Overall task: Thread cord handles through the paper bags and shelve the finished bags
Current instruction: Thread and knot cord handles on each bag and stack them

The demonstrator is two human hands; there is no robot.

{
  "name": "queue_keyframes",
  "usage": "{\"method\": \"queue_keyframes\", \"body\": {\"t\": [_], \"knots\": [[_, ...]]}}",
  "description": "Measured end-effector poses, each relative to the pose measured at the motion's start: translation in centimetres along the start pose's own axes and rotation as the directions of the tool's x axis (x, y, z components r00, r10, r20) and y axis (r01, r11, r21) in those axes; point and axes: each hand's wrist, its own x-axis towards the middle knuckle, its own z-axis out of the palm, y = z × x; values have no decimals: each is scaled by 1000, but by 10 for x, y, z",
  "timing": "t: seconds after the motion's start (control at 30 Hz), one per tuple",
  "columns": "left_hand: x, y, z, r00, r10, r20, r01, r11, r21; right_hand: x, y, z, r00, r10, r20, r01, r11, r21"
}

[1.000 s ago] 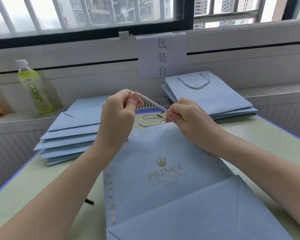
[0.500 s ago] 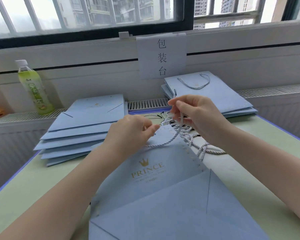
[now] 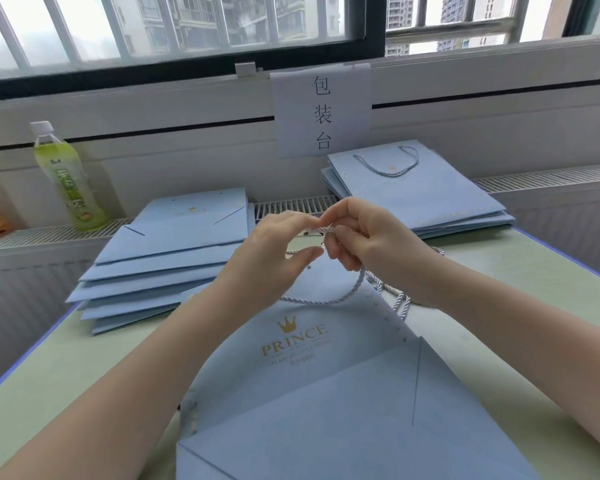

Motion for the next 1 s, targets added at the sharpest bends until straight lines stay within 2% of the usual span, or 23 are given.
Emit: {"method": "queue_keyframes", "body": {"t": [0.13,0.27,0.37,0.5,0.6,0.67,0.73,0.8,0.9,1.0], "knots": [[-1,-7,2,997,-73,-22,72,996,-49,2,2,-1,996,-30,-88,26,999,-45],[0,-5,-1,995,-88,-46,87,996,-29,5,5,-5,981,-14,-191,1,998,-69],[-1,-3,-1,994,-92,-57,93,996,6,6,5,-7,990,11,-139,-19,998,-56],[-6,3,1,998,-56,-24,59,987,151,3,9,1,997,-27,-69,15,985,-172],[-5,-1,6,979,-156,129,100,928,360,1,13,6,995,-67,-79,37,942,-333],[-5,-7,10,955,-230,188,125,885,448,-1,15,8,997,-72,-30,48,870,-490],[-6,-10,13,943,-278,185,178,887,427,-3,16,11,996,-76,41,85,795,-601],[-6,-12,14,945,-291,149,221,904,365,-5,16,14,993,-87,77,116,759,-640],[-4,-10,13,942,-309,127,259,915,311,-5,14,17,994,-86,73,113,725,-679],[-3,-6,13,928,-337,158,294,925,241,-2,18,16,988,-135,79,148,635,-758]]}}
